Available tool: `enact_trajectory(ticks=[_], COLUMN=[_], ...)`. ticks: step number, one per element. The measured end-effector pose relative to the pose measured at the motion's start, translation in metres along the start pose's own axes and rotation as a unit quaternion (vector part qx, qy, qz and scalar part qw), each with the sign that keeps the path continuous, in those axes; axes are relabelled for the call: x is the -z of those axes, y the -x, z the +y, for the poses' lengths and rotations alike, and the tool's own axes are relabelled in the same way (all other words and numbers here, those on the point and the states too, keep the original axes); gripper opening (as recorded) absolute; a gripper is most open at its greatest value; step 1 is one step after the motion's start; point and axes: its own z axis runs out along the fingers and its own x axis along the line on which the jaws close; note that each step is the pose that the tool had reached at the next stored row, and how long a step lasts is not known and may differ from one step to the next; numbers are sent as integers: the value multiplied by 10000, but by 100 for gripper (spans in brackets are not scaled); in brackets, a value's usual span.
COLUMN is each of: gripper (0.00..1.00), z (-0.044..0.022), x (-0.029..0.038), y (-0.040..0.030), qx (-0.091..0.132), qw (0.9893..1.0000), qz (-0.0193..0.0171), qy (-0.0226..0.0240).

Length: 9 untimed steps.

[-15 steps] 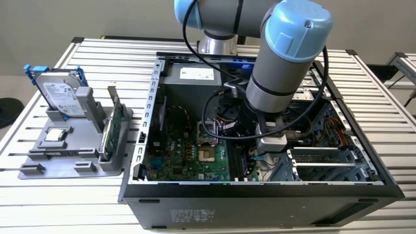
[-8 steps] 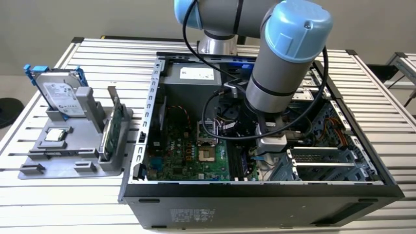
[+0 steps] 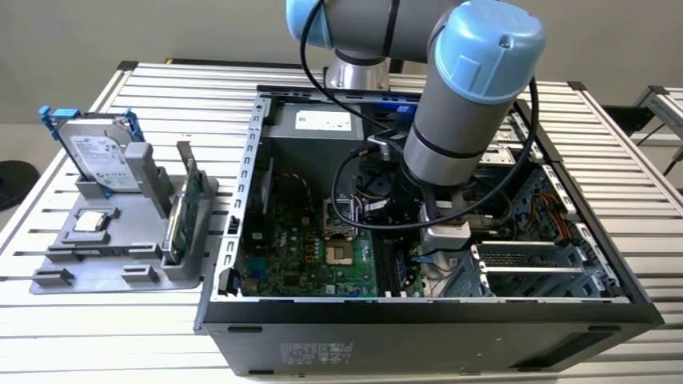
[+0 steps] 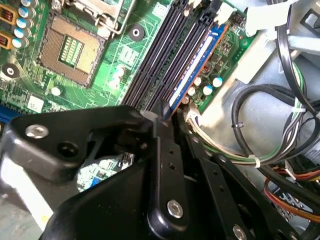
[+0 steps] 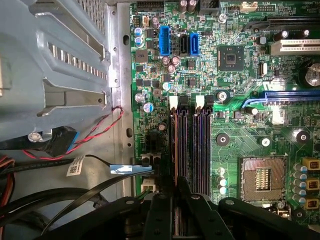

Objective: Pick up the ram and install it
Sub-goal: 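Insert the ram into the slot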

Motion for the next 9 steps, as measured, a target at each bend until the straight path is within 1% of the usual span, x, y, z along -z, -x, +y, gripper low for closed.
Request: enact_trajectory(ticks=[7,8,9], gripper=[100,100,100], z=[1,2,1], x=[7,22,51], y=[1,0,0], qx=[0,0,1], qw=[10000,10000,10000], qz=[0,3,1], qy=[1,3,2])
